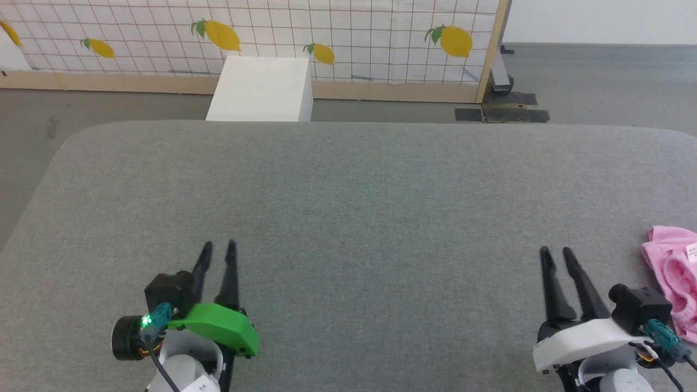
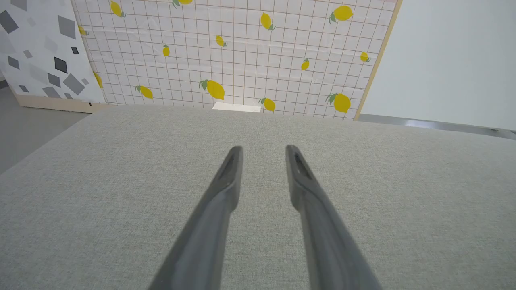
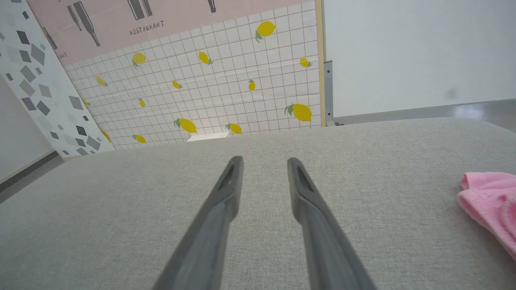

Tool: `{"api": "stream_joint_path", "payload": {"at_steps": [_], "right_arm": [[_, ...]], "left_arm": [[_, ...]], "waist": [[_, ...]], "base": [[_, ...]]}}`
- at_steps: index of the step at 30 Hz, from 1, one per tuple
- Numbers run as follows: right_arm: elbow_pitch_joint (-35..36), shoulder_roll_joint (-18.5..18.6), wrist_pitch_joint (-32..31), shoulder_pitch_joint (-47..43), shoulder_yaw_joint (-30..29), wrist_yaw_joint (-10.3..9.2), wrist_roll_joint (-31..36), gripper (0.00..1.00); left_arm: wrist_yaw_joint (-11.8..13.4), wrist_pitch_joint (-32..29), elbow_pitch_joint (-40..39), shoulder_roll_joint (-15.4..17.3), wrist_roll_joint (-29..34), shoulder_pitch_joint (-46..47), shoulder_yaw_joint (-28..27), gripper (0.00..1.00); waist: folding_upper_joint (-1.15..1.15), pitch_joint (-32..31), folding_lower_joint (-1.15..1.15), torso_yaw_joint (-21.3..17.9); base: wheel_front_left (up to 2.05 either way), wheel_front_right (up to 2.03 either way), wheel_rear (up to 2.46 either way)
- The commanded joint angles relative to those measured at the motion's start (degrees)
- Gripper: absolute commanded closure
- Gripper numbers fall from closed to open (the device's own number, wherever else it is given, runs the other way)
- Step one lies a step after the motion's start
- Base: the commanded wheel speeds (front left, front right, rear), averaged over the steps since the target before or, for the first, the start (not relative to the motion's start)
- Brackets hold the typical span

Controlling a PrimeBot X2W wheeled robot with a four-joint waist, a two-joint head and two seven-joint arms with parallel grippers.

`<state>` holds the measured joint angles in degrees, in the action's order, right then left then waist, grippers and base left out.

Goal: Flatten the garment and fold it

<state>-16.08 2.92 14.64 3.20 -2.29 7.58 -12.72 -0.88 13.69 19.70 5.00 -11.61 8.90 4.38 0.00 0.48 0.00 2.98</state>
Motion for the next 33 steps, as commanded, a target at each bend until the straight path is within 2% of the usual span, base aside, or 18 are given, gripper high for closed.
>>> {"api": "stream_joint_path", "payload": {"at_steps": [1,33], "right_arm": [[0.0,0.0,0.0,0.0,0.0,0.00,0.0,1.00],[4.0,0.0,-3.6,-0.8,0.6,-0.02,3.1,1.00]], "left_arm": [[0.0,0.0,0.0,0.0,0.0,0.0,0.0,1.00],[0.2,-3.4,-4.8,-0.5,2.9,-2.2,-1.1,1.00]], "waist": [[0.00,0.0,0.00,0.0],[0.00,-0.1,0.00,-0.7]], "base": [[0.00,0.00,0.00],[0.00,0.00,0.00]]}}
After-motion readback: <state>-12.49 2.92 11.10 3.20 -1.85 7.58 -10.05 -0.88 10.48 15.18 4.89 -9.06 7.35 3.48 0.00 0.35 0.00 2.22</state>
